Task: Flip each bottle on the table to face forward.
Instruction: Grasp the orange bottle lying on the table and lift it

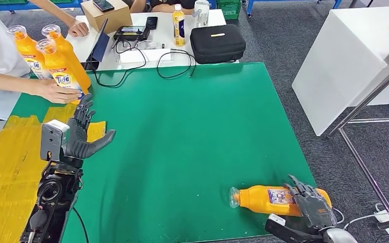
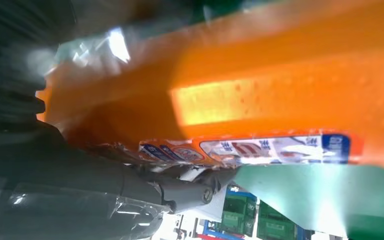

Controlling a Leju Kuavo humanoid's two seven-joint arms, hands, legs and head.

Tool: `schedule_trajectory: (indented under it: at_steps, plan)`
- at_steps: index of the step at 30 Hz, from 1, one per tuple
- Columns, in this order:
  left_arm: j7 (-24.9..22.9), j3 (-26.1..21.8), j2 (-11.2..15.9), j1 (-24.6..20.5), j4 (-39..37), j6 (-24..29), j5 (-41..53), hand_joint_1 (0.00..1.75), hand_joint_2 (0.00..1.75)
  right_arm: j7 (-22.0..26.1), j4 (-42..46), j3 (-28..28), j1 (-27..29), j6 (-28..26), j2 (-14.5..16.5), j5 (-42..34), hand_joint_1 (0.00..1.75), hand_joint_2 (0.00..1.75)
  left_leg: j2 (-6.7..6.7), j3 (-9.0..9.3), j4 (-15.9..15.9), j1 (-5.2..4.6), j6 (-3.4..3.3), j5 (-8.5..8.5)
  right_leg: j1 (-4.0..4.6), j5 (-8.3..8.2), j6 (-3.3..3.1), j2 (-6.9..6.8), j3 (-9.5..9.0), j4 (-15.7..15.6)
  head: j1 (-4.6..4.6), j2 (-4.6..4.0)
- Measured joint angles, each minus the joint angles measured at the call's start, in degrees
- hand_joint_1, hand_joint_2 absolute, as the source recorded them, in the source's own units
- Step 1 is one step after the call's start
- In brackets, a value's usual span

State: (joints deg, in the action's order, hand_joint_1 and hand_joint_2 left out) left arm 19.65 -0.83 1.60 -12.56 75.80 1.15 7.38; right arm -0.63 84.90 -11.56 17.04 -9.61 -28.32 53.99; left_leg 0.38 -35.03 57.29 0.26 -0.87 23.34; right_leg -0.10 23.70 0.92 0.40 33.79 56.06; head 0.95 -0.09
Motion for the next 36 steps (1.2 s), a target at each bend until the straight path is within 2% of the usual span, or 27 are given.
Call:
schedule_trajectory:
  at_steps: [13, 19, 22, 25, 31, 36]
  plan:
    - [-0.03, 0.00, -0.27, -0.37, -1.35, 0.04, -0.58, 0.00, 1.75, 1.88, -0.61, -1.17, -1.69, 1.11, -1.22, -3.90, 1.75, 1.75, 0.03, 0.02, 0.00, 0.02, 0.02, 0.05, 0.01, 0.03, 0.02, 0.01, -0.03, 0.00, 0.01, -0.01]
    - [-0.04, 0.00, -0.40, -0.44, -1.55, 0.04, -0.60, 0.00, 1.75, 4.39, -1.03, -1.27, -2.48, -3.58, 0.44, -1.61, 1.75, 1.75, 0.06, -0.02, -0.01, 0.02, 0.03, 0.05, 0.01, -0.01, -0.03, 0.06, 0.00, 0.02, 0.00, 0.00]
    - [-0.39, 0.00, -0.67, -0.40, -1.50, -0.15, -0.60, 0.00, 1.75, 8.19, -1.09, -0.34, -3.08, -9.87, 4.12, -1.66, 1.75, 1.75, 0.06, -0.11, -0.01, 0.03, 0.04, 0.00, 0.03, -0.04, -0.07, 0.07, 0.07, 0.04, -0.01, 0.00]
    - [-1.04, 0.16, -0.96, -0.27, -1.21, -0.73, -0.68, 0.00, 1.75, 11.99, -0.30, 2.03, -4.80, -14.87, 10.20, -4.94, 1.75, 1.75, 0.06, -0.16, -0.02, 0.07, 0.06, -0.03, 0.06, -0.04, -0.08, 0.07, 0.13, 0.06, 0.04, 0.00]
    - [-2.84, 1.96, -1.27, 0.08, -0.15, -2.64, -1.76, 0.00, 1.75, 15.79, 2.55, 5.90, -8.38, -16.05, 20.49, -15.83, 1.75, 1.75, 0.02, -0.27, -0.02, 0.15, 0.11, -0.06, 0.12, -0.02, -0.11, 0.05, 0.19, 0.07, 0.02, -0.01]
    - [-4.05, 4.61, -1.27, 0.09, 1.10, -5.86, -3.36, 0.00, 1.75, 16.78, 3.69, 7.54, -11.92, -18.05, 27.20, -23.00, 1.75, 1.75, 0.01, -0.31, -0.02, 0.14, 0.12, -0.06, 0.11, -0.01, -0.11, 0.05, 0.22, 0.07, 0.00, 0.00]
